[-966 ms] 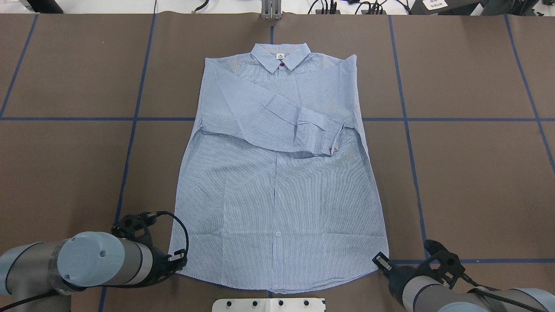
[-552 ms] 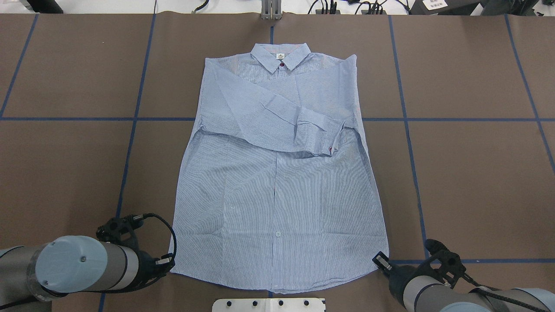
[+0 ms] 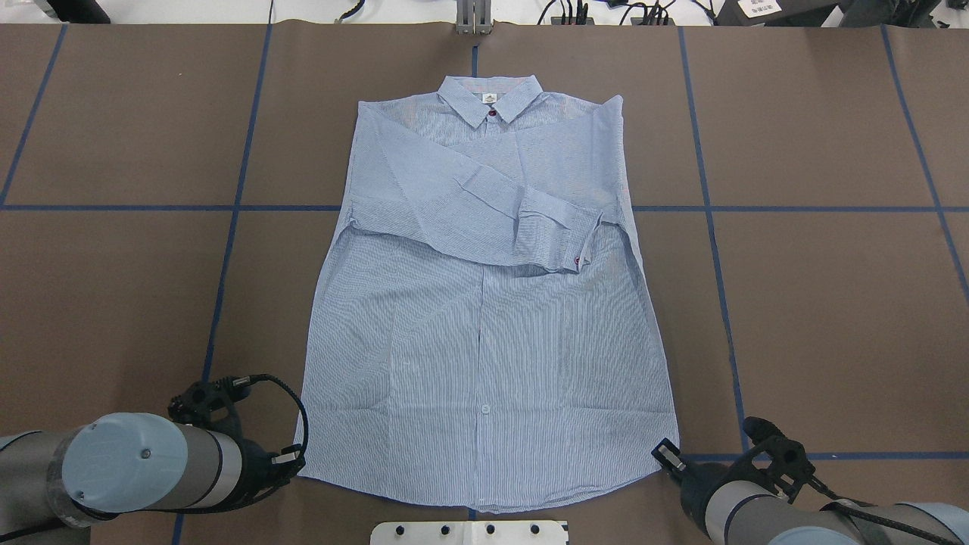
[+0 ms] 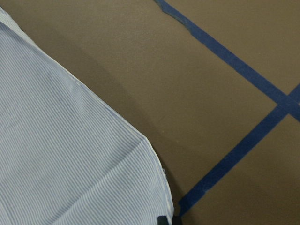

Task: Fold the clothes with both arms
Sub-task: 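Grasp both hem corners with the left and right grippers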

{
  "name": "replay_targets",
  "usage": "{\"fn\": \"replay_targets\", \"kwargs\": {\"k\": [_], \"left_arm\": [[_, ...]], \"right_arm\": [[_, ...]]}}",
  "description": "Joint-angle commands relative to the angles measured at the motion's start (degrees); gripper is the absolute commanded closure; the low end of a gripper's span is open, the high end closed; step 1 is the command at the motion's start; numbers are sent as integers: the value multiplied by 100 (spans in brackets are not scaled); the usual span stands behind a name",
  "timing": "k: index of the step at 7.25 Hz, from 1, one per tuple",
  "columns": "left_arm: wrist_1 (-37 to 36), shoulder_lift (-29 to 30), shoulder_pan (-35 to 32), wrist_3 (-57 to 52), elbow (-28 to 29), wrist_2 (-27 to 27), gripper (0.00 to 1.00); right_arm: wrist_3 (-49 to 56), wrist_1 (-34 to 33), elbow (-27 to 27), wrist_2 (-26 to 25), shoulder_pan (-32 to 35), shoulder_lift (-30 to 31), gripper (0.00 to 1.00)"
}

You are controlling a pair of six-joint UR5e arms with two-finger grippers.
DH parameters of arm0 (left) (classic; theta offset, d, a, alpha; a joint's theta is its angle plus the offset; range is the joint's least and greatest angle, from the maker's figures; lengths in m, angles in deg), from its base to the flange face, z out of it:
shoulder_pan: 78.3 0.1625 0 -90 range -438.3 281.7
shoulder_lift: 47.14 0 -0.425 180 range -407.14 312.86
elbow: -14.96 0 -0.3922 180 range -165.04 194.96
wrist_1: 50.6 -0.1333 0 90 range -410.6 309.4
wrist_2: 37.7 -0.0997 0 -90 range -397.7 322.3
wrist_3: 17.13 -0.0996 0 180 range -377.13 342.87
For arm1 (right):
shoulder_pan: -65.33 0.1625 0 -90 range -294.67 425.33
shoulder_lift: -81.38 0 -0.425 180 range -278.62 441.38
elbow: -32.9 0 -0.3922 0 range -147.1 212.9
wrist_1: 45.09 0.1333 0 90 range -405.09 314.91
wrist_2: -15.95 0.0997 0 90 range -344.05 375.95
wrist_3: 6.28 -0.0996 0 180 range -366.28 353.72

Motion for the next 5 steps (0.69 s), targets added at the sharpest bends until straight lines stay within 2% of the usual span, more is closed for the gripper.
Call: {"fn": "replay_targets", "kwargs": {"k": [1, 5], "left_arm": [[32, 22, 4, -184, 57, 12, 69], [41, 101, -83, -358, 128, -23, 70]], "right_arm": [[0, 0, 0, 0, 14, 1, 100], [0, 0, 0, 0, 14, 1, 100]]}}
